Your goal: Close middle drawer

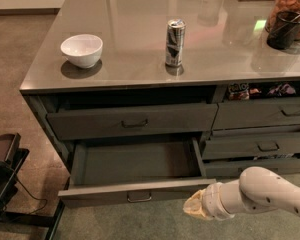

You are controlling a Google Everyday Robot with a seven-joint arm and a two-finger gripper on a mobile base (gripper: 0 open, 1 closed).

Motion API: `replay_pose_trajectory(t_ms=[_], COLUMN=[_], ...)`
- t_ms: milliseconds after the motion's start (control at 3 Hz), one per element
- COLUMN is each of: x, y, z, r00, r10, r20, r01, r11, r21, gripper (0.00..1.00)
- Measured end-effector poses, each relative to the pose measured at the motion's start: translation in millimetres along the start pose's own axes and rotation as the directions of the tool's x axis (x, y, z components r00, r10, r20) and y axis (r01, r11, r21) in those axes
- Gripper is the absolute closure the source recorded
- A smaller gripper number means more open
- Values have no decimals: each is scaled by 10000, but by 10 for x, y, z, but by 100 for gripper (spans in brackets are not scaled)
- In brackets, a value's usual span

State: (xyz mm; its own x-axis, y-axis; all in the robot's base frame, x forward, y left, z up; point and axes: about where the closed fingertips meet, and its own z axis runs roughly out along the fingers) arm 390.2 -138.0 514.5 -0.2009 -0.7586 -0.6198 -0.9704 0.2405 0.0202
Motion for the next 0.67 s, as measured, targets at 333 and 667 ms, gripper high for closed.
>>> replay_pose_trajectory(t_ms=[333,667], x=[46,69], y=[-23,-110], z=[129,406], r00=[9994,9944], r10=[-331,-1021], r20=[117,267], r01=[329,1002], r11=[9992,9929], r21=[237,637], gripper=[100,100])
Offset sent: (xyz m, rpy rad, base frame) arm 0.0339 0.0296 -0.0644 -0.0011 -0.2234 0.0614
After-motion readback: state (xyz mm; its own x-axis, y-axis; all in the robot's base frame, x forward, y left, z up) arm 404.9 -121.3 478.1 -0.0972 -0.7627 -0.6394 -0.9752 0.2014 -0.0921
